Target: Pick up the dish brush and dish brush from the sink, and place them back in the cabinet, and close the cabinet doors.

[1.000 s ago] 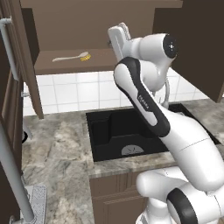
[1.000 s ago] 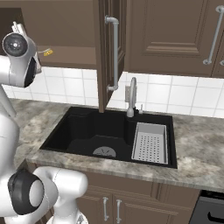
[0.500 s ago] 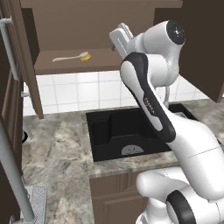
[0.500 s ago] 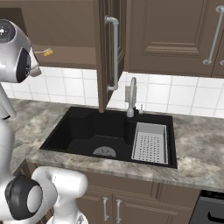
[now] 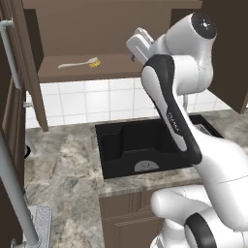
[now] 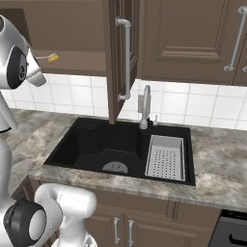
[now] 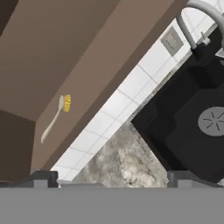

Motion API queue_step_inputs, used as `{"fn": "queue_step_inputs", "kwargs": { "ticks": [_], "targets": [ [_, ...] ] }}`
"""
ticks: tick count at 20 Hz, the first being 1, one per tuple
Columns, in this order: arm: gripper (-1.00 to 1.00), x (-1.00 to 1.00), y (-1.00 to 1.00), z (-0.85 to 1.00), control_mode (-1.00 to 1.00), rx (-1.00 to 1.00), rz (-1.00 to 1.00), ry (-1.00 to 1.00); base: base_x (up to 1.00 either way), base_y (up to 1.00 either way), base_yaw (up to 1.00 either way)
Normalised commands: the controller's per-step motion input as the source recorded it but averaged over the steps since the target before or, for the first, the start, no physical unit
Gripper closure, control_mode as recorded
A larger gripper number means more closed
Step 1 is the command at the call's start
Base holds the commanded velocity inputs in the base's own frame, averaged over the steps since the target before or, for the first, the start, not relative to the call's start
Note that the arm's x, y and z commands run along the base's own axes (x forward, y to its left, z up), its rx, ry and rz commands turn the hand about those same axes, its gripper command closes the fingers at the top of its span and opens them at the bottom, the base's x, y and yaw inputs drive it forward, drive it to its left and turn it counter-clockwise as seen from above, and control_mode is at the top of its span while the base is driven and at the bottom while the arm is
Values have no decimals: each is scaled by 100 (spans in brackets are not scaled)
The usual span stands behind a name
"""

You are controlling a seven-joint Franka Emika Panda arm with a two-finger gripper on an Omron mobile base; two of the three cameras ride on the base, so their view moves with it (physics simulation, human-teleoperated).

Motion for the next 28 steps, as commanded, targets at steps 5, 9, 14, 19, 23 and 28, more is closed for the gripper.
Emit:
{"fn": "queue_step_inputs", "kwargs": {
  "ticks": [5, 9, 14, 19, 23, 28],
  "targets": [
    [-100, -33, -26, -9, -100, -16, 4, 1, 0, 0, 0],
    [-100, -33, -29, -16, -100, -14, 4, 0, 0, 0, 0],
    [-100, -24, -34, -22, -100, -9, 10, 0, 0, 0, 0],
    [-100, -15, -28, -30, -100, -5, 13, 1, 0, 0, 0],
    [-100, -5, -15, -31, -100, -9, 12, 9, 0, 0, 0],
    [-100, 0, -3, -34, -100, -7, 10, 16, 0, 0, 0]
  ]
}}
